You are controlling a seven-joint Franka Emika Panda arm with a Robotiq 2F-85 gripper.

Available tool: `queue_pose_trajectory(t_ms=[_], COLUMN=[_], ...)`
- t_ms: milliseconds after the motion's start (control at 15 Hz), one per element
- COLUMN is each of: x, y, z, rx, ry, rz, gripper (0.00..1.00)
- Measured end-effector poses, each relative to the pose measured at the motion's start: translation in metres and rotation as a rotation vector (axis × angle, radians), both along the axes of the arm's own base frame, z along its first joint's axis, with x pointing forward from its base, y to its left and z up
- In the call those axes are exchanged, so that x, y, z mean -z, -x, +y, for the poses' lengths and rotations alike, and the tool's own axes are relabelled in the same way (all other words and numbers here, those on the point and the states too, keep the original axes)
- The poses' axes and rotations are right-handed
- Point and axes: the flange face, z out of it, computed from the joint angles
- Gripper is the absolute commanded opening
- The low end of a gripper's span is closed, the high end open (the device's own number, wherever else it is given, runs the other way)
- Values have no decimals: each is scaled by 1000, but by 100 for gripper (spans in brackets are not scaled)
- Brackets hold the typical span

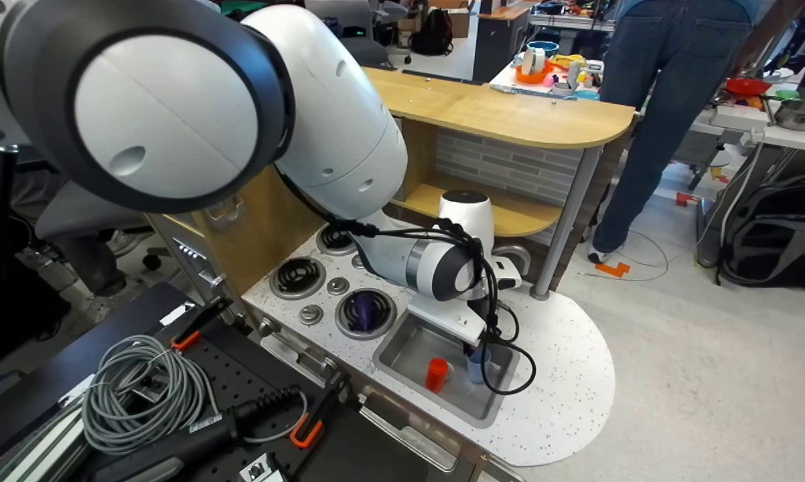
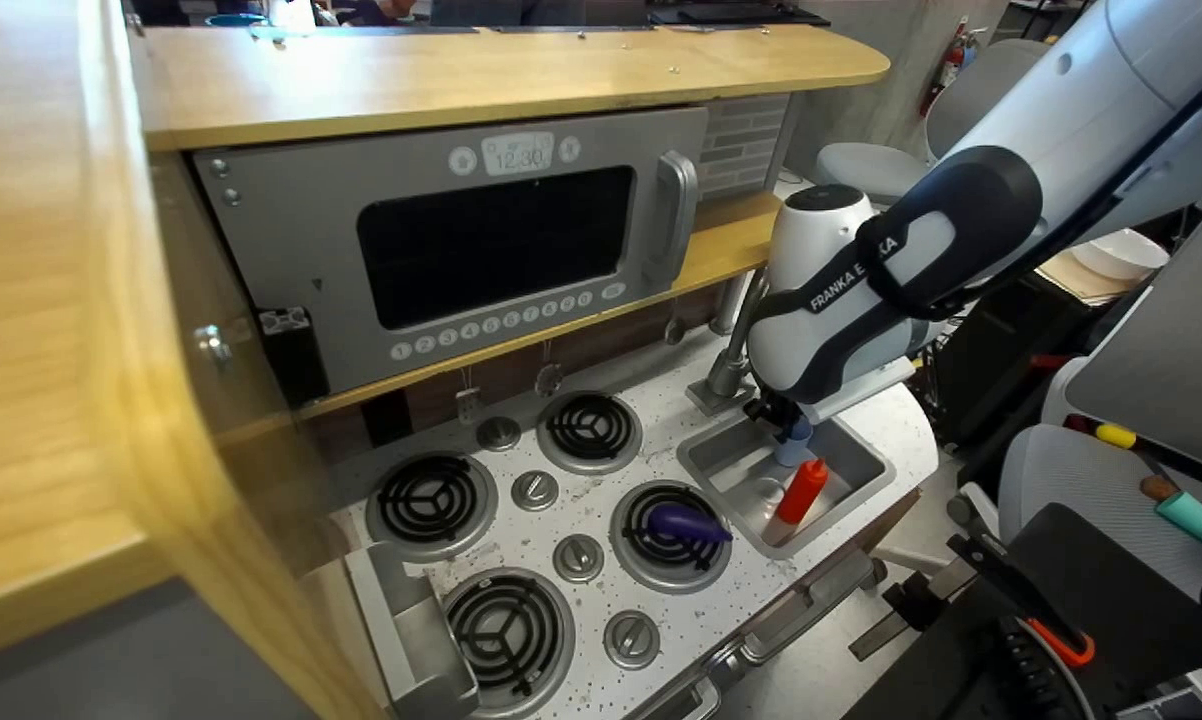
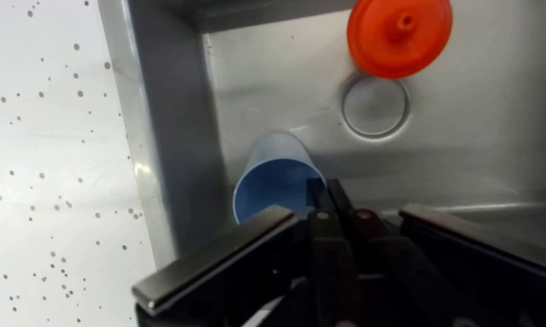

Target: Put the blue cup in the sink

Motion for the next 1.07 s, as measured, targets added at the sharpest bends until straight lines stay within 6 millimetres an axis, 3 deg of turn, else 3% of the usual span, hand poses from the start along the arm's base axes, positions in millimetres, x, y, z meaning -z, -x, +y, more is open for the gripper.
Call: queue_pose_trajectory(t_ms=[667,1067], x=[-15,-53], y=[3,22], z=[-9,-24], rx=[57,111], ry=[30,40], rz=[22,33], gripper=[100,100])
